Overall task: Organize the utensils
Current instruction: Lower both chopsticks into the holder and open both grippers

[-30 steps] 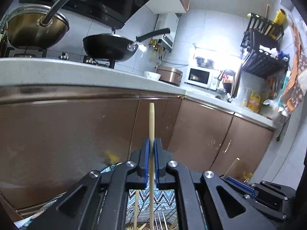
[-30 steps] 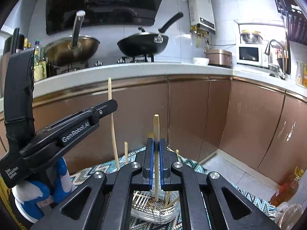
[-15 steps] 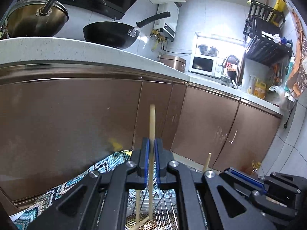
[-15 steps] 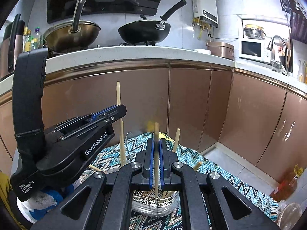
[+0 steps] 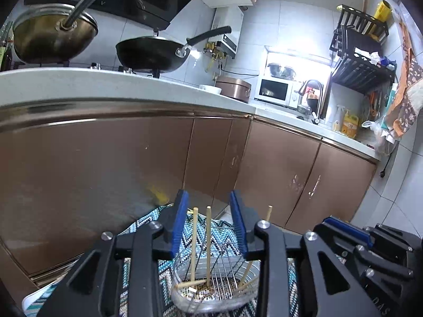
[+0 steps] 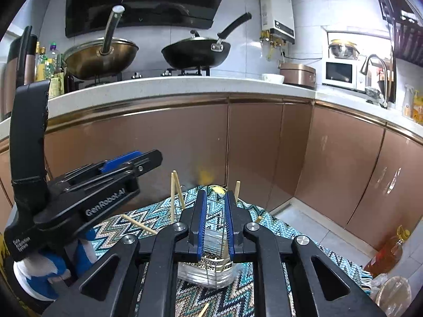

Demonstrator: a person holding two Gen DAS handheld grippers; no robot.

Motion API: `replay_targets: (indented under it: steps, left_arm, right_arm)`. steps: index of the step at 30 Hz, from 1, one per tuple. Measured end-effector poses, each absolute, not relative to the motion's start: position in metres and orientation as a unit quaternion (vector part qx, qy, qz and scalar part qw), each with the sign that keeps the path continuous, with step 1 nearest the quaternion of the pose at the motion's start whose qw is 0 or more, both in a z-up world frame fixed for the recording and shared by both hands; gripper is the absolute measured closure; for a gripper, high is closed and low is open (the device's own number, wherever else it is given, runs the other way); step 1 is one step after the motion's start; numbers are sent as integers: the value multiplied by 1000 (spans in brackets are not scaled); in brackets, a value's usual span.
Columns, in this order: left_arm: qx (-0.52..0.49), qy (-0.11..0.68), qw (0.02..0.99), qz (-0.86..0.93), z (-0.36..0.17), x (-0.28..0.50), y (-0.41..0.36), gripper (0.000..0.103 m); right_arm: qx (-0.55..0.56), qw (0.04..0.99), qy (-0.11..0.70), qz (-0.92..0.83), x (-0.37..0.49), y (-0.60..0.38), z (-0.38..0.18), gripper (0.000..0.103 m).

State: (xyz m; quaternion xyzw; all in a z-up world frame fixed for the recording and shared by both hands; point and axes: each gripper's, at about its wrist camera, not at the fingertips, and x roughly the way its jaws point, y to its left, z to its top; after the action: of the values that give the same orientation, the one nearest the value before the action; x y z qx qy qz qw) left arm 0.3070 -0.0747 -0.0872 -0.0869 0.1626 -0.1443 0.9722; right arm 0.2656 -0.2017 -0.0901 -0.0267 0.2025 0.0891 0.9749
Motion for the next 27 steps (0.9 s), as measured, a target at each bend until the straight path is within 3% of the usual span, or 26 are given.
replay_targets:
  steps: [16,27]
  left_arm:
    - [-76,146,975,-149,-42,204,-25,64]
    - [-56,119,982,-138,-14,131,10,63]
  right_arm:
    - [-26,982,170,76,165,-187,-41,75]
    - [-36,986,145,69,99,-168,-20,73]
